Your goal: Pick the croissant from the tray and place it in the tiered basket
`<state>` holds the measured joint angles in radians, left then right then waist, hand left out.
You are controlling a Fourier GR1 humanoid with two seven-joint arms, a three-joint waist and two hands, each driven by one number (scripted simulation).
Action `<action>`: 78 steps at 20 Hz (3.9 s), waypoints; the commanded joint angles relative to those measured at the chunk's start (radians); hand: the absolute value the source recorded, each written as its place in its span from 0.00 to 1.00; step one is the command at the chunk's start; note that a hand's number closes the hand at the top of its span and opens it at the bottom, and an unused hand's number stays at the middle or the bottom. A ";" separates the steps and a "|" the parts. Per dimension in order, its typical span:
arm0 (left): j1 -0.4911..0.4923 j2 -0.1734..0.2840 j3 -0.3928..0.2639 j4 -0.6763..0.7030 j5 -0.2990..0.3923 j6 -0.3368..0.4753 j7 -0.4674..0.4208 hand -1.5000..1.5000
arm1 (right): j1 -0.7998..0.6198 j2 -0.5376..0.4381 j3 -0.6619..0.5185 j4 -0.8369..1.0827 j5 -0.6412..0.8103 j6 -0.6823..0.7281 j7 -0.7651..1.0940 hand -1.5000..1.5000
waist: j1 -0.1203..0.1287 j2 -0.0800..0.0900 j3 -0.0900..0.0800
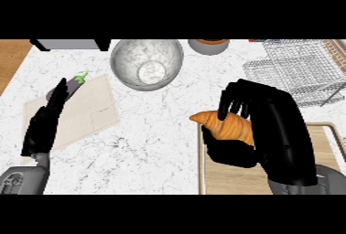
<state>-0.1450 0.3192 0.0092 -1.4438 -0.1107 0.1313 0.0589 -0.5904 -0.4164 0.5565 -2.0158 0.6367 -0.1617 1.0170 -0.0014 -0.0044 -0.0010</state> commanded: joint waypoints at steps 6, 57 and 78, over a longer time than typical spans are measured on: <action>-0.035 -0.008 0.004 -0.019 -0.019 -0.001 0.048 0.50 | -0.198 -0.142 -0.284 0.048 -0.119 0.278 0.000 1.00 | 0.004 0.003 0.001; -0.010 -0.072 0.033 -0.043 -0.079 -0.037 0.030 0.50 | -0.273 -0.192 -0.754 1.244 -0.110 0.217 -1.030 0.00 | 0.008 0.005 0.002; 0.015 -0.048 0.085 -0.033 -0.064 -0.076 0.003 0.50 | -0.095 -0.664 -1.141 1.353 -0.418 0.607 -1.085 0.00 | -0.008 0.005 0.002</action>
<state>-0.1390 0.2702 0.0890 -1.4894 -0.1698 0.0559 0.0875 -0.7449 -0.9568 -0.5079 -0.7273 0.2795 0.3234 0.0082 -0.0065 -0.0008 0.0005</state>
